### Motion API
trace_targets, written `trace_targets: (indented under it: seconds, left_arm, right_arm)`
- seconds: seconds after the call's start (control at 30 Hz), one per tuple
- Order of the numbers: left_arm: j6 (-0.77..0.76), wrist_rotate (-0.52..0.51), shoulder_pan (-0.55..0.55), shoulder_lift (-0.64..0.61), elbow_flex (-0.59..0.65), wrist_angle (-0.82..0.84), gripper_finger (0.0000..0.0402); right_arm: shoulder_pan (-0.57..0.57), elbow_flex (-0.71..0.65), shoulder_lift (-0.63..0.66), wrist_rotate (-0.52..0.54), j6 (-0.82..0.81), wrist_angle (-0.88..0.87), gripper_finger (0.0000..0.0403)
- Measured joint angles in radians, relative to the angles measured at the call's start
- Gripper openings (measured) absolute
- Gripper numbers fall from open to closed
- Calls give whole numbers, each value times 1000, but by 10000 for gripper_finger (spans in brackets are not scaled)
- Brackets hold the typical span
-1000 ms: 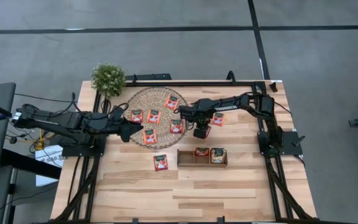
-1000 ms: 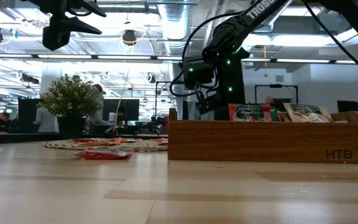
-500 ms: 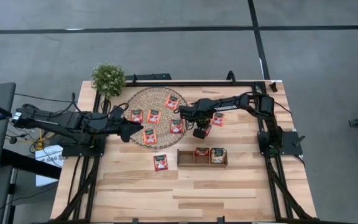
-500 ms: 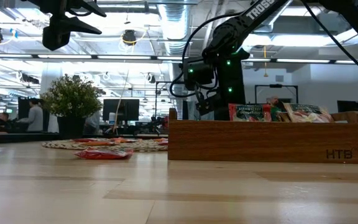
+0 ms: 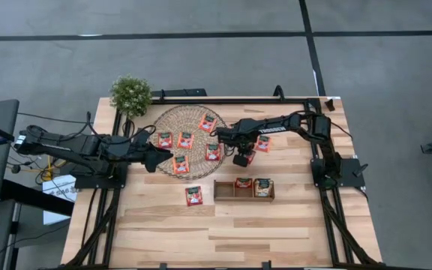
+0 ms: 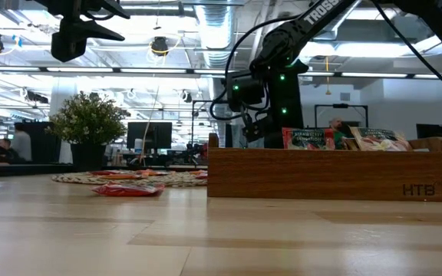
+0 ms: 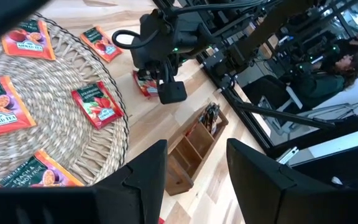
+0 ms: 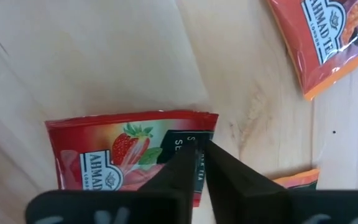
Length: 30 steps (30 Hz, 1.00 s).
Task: Pick & Place Tea
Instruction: Put the red tea bag into the middle slot of the wooden organizer
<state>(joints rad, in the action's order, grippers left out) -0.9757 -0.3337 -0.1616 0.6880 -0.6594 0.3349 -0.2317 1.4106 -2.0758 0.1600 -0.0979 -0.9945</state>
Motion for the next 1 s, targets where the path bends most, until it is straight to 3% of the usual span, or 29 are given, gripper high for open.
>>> trace_targets:
  seconds: [0.37,0.8,1.0]
  left_arm:
    - [-1,0,0,0,0,0,158]
    - [-1,0,0,0,0,0,158]
    - [-3,0,0,0,0,0,158]
  right_arm:
    - [0,0,0,-3,1,-72,101]
    - [0,0,0,-11,30,-74,110]
    - [-23,2,3,-175,54,-35,110]
